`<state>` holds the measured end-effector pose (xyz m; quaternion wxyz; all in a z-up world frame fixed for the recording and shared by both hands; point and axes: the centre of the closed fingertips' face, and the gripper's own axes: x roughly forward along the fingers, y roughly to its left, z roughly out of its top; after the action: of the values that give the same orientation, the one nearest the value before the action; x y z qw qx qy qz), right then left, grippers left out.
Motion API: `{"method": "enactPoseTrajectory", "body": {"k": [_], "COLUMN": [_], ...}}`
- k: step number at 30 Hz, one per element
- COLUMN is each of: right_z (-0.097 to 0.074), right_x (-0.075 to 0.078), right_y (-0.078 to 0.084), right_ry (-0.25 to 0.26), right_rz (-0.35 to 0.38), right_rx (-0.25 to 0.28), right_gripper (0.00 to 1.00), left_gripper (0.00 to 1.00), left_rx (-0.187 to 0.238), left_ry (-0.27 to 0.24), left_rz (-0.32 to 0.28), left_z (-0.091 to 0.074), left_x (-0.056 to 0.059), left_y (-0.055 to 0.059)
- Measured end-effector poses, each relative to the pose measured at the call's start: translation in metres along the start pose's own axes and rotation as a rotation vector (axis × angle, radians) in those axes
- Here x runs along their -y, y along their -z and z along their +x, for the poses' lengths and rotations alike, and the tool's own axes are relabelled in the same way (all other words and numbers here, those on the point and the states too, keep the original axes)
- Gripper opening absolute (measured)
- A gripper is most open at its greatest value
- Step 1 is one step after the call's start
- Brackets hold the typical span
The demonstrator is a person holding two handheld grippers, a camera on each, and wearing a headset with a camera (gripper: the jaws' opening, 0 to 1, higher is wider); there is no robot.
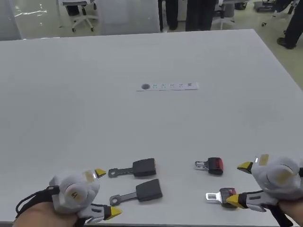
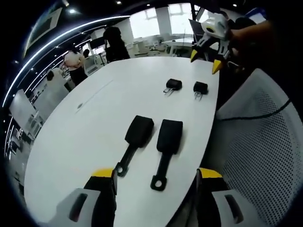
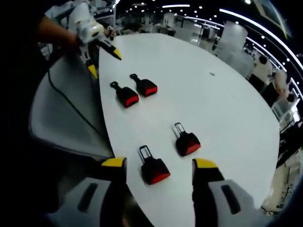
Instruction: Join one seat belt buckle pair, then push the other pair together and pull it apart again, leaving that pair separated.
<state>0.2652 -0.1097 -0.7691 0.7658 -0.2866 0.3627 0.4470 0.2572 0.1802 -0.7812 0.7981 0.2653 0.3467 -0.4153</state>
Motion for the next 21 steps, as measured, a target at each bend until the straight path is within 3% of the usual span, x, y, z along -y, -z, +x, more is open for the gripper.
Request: {"method": "enactPoseTrajectory", "body": {"k": [5, 7, 8, 12, 18, 21], "right_z": [0.008, 0.01, 0.011, 0.017, 0.027, 0.033], "right_x": [-0.006, -0.006, -0.006, -0.006, -0.006, -0.007], "right_y": [0.004, 0.004, 0.005, 0.01, 0.017, 0.025], "right_ry": [-0.042, -0.048, -0.057, -0.09, -0.131, -0.16], "right_rz": [-0.055, -0.076, -0.09, -0.126, -0.186, -0.201], "right_rx": [-0.021, -0.025, -0.025, -0.043, -0.07, -0.096], "right_gripper": [0.53, 0.51, 0.5, 0.45, 0.4, 0.4], "left_gripper": [0.65, 0.63, 0.62, 0.56, 0.51, 0.5], "left_rx": [-0.042, -0.056, -0.05, -0.059, -0.117, -0.132], "left_ry": [0.005, -0.015, -0.006, 0.031, 0.12, 0.135], "left_rz": [0.009, 0.057, 0.04, 0.042, 0.049, 0.09], "left_z": [0.016, 0.02, 0.024, 0.037, 0.053, 0.062], "left_x": [-0.001, -0.006, -0.005, 0.0, 0.019, 0.025], "left_y": [-0.003, -0.004, -0.006, -0.011, -0.011, -0.013]}}
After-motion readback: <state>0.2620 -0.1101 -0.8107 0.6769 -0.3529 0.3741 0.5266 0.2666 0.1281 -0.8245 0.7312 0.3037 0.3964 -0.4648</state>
